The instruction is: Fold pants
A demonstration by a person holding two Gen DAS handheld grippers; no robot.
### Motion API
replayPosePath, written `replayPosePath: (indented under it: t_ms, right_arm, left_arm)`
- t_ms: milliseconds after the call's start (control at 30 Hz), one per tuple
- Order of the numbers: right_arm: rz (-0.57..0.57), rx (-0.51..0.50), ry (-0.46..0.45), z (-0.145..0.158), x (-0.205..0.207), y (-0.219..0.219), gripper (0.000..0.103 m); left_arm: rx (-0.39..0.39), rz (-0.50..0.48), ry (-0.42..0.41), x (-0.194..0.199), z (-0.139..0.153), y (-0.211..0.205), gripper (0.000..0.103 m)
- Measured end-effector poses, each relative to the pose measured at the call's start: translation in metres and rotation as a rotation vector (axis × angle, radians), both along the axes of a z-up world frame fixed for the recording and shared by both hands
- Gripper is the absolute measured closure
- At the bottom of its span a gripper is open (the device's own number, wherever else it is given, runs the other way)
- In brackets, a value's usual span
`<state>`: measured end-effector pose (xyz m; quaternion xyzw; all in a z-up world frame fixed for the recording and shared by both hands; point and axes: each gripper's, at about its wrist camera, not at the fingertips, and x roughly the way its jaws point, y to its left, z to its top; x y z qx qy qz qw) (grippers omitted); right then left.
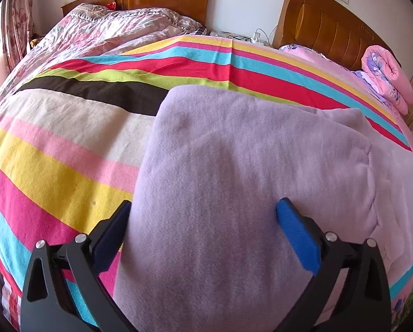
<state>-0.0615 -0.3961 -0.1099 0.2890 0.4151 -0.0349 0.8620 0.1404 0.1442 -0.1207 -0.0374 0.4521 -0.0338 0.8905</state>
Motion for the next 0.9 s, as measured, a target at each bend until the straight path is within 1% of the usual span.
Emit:
replayPosePath:
  t_ms: [100,133,167,200,233,267,333,367,400,433,467,500,533,567,600,633,667,700,733,767,800,833,900]
  right_arm:
    - [0.037,-0.010,0.006,0.000,-0.002,0.003,0.018]
    - [0.058,0.021,-0.002,-0.001,-0.001,0.004,0.018]
    - [0.077,0.080,-0.026,-0.003,-0.002,0.002,0.018]
    - [0.068,0.117,-0.045,-0.005,-0.001,0.000,0.018]
    - [0.052,0.120,-0.052,-0.005,0.002,-0.002,0.019]
    - [0.031,0.098,-0.044,-0.003,0.004,-0.003,0.020]
    - [-0.073,0.072,-0.031,-0.001,0.005,-0.014,0.021]
    - [-0.123,0.083,-0.032,-0.001,0.004,-0.021,0.022]
    - [-0.138,0.112,-0.038,-0.002,0.003,-0.025,0.023]
    - [-0.131,0.125,-0.037,-0.002,0.004,-0.025,0.023]
    - [-0.107,0.114,-0.027,-0.001,0.006,-0.022,0.022]
    - [-0.063,0.093,-0.005,0.000,0.011,-0.016,0.022]
    - [-0.002,0.037,0.034,0.003,0.017,-0.007,0.022]
    - [0.052,-0.014,0.070,0.006,0.022,0.001,0.023]
    - [0.062,-0.022,0.080,0.008,0.023,0.001,0.023]
    - [0.052,-0.003,0.079,0.008,0.023,-0.005,0.024]
    - [0.029,0.016,0.073,0.007,0.023,-0.011,0.026]
    - [0.002,0.032,0.063,0.006,0.022,-0.016,0.032]
    - [-0.018,0.036,0.057,0.005,0.021,-0.018,0.038]
    - [-0.034,0.015,0.059,0.005,0.019,-0.018,0.042]
    - [-0.043,-0.013,0.058,0.005,0.018,-0.015,0.053]
    - [-0.054,-0.017,0.044,0.005,0.014,-0.014,0.060]
    - [-0.083,0.020,-0.054,0.006,0.003,-0.014,0.065]
  left_arm:
    - [0.000,0.000,0.000,-0.001,0.000,0.000,0.001]
    - [-0.001,0.000,-0.001,0.000,0.000,0.000,0.001]
    - [0.000,0.000,-0.001,0.000,0.000,0.000,0.001]
    - [0.000,0.001,-0.001,-0.001,0.001,0.000,0.001]
    - [0.001,0.000,-0.001,0.000,0.001,-0.001,0.001]
    - [0.002,0.000,-0.001,0.000,0.001,-0.001,0.001]
    - [0.002,0.000,0.001,0.000,0.002,-0.002,0.001]
    - [0.003,0.000,0.001,0.001,0.002,-0.002,0.001]
    - [0.002,0.000,0.001,0.001,0.002,-0.002,0.001]
    - [0.003,0.001,0.001,0.001,0.002,-0.002,0.001]
    - [0.004,0.004,0.005,0.002,0.003,-0.003,0.001]
    - [0.004,0.009,0.012,0.004,0.005,-0.004,0.001]
    - [0.009,0.021,0.023,0.004,0.008,-0.005,0.001]
    - [0.019,0.037,0.026,0.003,0.015,-0.007,0.006]
    - [0.032,0.041,0.011,0.000,0.024,-0.011,0.011]
    - [0.042,0.028,-0.018,-0.003,0.036,-0.018,0.012]
    - [0.031,-0.006,-0.047,-0.007,0.048,-0.027,0.012]
    - [0.012,-0.049,-0.062,-0.010,0.058,-0.037,0.012]
    - [-0.009,-0.098,-0.065,-0.011,0.066,-0.051,0.012]
    - [-0.024,-0.154,-0.063,-0.011,0.069,-0.067,0.011]
    - [-0.026,-0.208,-0.063,-0.011,0.070,-0.083,0.011]
    - [-0.016,-0.245,-0.058,-0.011,0.068,-0.098,0.011]
    - [-0.009,-0.291,-0.025,-0.006,0.055,-0.121,0.011]
